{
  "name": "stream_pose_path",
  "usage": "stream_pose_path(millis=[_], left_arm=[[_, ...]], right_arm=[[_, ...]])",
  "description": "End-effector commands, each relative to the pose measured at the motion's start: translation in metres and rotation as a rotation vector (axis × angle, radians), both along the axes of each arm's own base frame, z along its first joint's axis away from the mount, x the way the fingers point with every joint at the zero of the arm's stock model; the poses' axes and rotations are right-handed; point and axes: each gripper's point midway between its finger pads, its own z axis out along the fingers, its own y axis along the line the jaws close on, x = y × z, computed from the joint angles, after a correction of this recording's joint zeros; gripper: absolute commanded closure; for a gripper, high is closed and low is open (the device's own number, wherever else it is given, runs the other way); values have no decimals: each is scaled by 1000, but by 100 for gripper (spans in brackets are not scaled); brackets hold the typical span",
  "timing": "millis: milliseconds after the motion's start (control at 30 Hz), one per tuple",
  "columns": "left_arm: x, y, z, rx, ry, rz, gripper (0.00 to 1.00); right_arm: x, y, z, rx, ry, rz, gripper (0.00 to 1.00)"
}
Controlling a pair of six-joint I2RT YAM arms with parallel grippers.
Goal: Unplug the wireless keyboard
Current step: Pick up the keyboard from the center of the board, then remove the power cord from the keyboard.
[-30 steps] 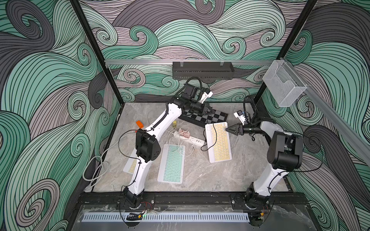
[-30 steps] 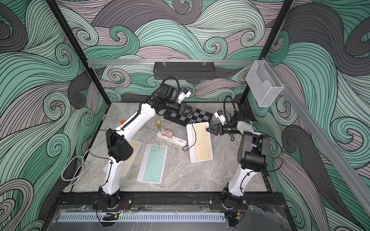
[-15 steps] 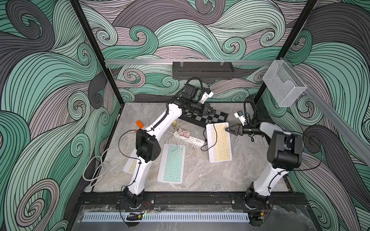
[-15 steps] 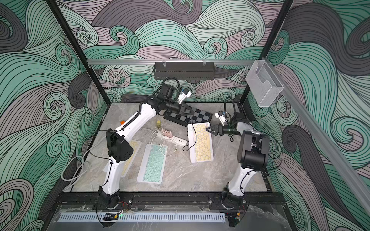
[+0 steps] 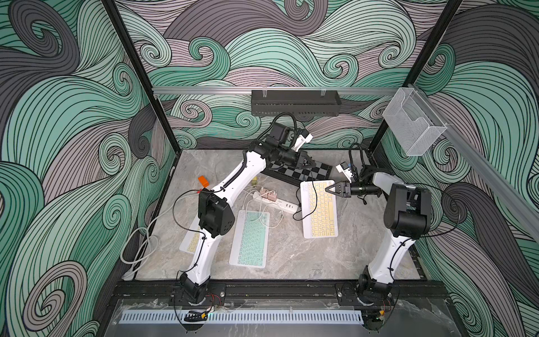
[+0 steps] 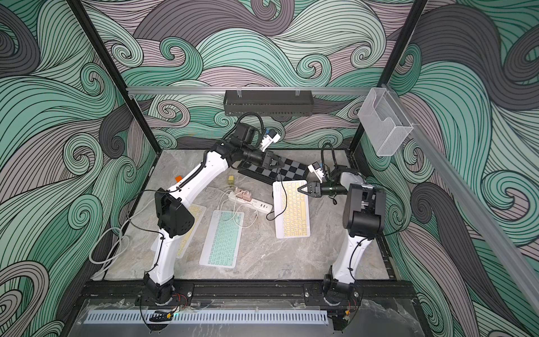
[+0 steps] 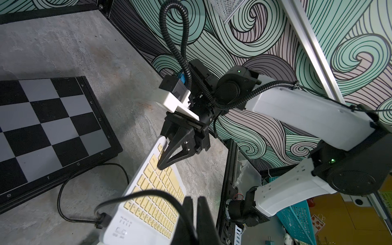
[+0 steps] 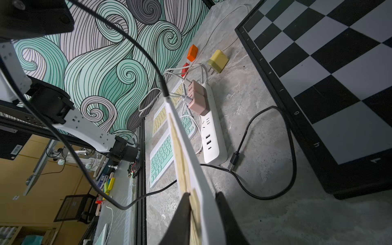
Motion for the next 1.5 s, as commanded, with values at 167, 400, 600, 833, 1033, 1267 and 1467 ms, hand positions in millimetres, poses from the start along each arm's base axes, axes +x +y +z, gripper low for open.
stream_pose_path(millis=[167, 400, 600, 833, 1033, 1267, 1467], left_arm=[[16, 31, 10, 33, -61, 75, 73], [30, 60, -34, 120, -20, 111, 37], [23, 37, -58, 111, -14, 43, 39], [38, 15, -62, 24, -25, 38, 45], [58, 12, -85, 65, -18, 86, 52], [59, 2, -76, -16, -5, 62, 65], [61, -7, -72, -86, 29, 33, 71]], right_arm=[[-3, 1, 42, 22, -152, 11, 100], [-4, 1, 59, 6, -169, 1, 100], [-2, 3, 64, 48, -157, -4, 100], [-2, 6, 68, 83, -155, -3, 100], [-2, 7, 68, 92, -150, -2, 100], [-1, 8, 65, 108, -142, 0, 100], [-1, 10, 63, 109, -138, 4, 100]])
